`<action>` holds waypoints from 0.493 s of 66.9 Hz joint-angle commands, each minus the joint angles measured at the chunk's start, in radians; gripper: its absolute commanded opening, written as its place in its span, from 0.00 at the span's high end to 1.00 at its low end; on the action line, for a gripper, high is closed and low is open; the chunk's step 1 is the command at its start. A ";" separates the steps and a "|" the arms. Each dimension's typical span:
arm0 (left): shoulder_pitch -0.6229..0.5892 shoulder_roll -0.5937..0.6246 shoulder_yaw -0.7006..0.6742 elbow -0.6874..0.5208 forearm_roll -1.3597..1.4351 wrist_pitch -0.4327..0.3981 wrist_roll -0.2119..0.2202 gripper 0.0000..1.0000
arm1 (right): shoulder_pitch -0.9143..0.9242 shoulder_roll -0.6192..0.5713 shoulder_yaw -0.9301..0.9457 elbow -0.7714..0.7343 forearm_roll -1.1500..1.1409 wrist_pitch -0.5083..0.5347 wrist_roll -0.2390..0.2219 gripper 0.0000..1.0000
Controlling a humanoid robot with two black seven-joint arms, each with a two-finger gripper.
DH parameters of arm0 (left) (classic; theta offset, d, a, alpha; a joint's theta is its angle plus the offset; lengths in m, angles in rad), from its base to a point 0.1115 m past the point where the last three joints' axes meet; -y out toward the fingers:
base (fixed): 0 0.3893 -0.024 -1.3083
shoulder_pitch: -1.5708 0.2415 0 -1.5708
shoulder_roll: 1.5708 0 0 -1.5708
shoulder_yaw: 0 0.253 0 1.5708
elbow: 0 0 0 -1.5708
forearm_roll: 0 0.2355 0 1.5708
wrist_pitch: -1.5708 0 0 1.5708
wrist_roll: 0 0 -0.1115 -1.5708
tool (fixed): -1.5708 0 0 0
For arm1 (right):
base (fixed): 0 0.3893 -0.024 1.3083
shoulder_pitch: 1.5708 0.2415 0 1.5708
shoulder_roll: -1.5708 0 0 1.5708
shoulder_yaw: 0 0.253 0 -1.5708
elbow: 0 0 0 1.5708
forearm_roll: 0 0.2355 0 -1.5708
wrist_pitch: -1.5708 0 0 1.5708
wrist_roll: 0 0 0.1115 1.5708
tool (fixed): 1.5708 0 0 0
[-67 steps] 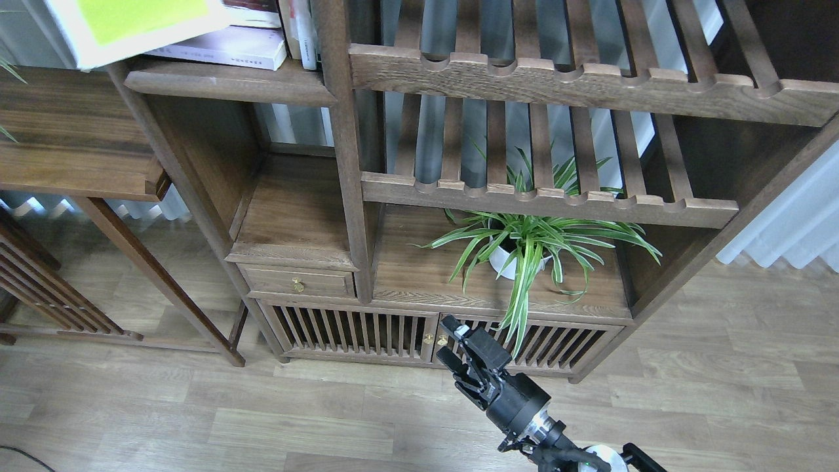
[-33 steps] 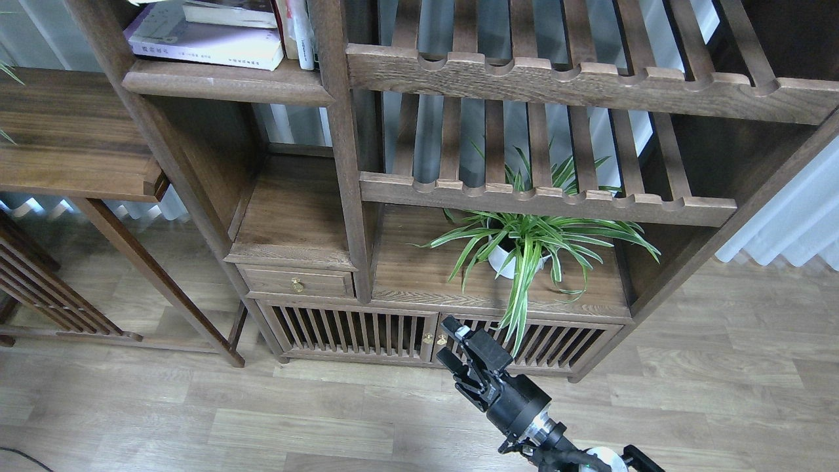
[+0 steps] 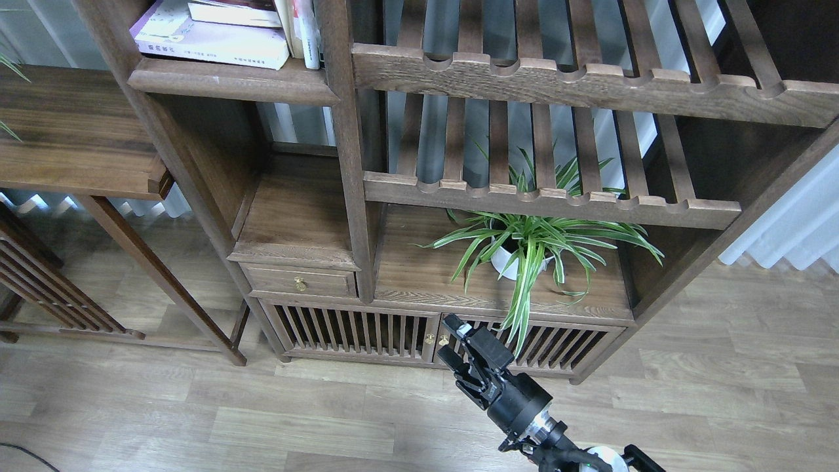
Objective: Organize books on shelf
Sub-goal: 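Lay the yellow-green book onto the top-left shelf with the left gripper, then press the yellow-green book into place with the left gripper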
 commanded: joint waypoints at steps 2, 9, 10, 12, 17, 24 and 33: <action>0.017 -0.062 -0.001 0.028 -0.004 0.000 -0.029 1.00 | -0.004 0.000 0.000 0.001 0.000 0.000 0.000 0.01; 0.026 -0.114 -0.001 0.080 -0.004 0.000 -0.093 1.00 | -0.015 0.000 0.000 0.001 0.000 0.000 0.000 0.01; 0.026 -0.121 -0.001 0.092 -0.004 0.000 -0.107 1.00 | -0.016 0.000 0.000 0.001 0.000 0.000 0.000 0.01; 0.028 -0.131 -0.001 0.103 -0.004 0.000 -0.119 1.00 | -0.019 0.000 0.000 0.001 0.000 0.000 0.000 0.01; 0.030 -0.147 -0.001 0.114 -0.004 0.000 -0.132 1.00 | -0.021 0.000 -0.002 0.001 0.000 0.000 0.000 0.01; 0.034 -0.163 -0.005 0.129 -0.004 0.000 -0.139 1.00 | -0.022 0.000 -0.003 0.001 0.000 0.000 0.000 0.01; 0.039 -0.177 -0.010 0.132 -0.005 0.000 -0.182 1.00 | -0.027 0.000 -0.005 0.002 0.001 0.000 0.000 0.01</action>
